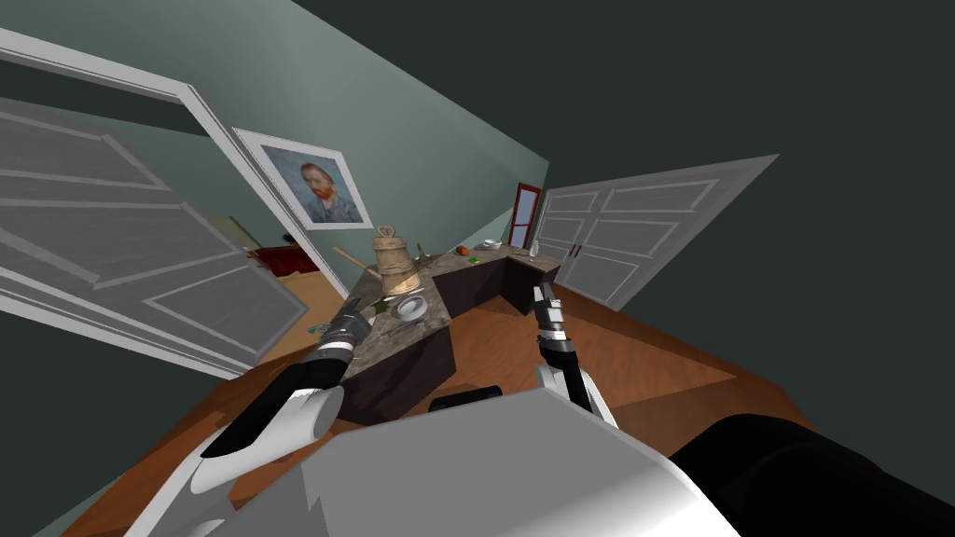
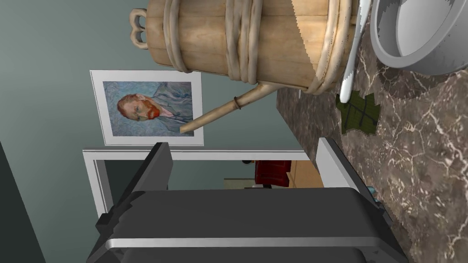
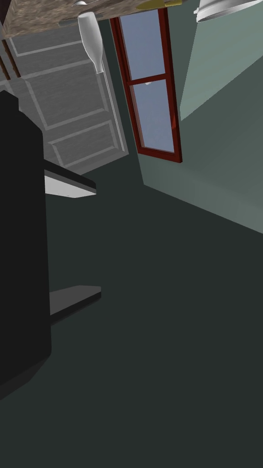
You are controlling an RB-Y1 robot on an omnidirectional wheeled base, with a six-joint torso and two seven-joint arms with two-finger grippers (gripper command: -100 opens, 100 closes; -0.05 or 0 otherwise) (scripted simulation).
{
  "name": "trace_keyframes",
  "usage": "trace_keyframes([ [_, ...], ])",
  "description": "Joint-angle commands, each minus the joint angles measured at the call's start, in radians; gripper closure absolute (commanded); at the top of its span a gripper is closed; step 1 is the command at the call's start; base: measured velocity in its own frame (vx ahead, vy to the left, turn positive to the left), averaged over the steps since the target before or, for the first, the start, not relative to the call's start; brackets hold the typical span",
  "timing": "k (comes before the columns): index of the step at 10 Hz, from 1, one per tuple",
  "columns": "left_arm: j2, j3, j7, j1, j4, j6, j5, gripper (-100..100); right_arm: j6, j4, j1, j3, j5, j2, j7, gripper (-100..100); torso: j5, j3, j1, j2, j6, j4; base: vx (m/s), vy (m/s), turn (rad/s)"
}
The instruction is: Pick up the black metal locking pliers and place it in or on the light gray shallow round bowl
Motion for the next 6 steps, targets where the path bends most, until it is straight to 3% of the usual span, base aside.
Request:
trace_keyframes([
  [1,0.003,0.008,0.004,-0.008,0.004,0.050,0.003,-100,0.000,0.000,0.000,0.000,0.000,0.000,0.000,0,0.000,0.000,0.000,0.000,0.000,0.000,0.026,-0.012,-0.037],
  [6,0.005,0.030,0.016,-0.019,0.007,0.172,0.014,-100,0.000,0.000,0.000,0.000,0.000,0.000,0.000,0,0.000,0.000,0.000,0.001,0.000,0.000,0.021,-0.012,-0.041],
])
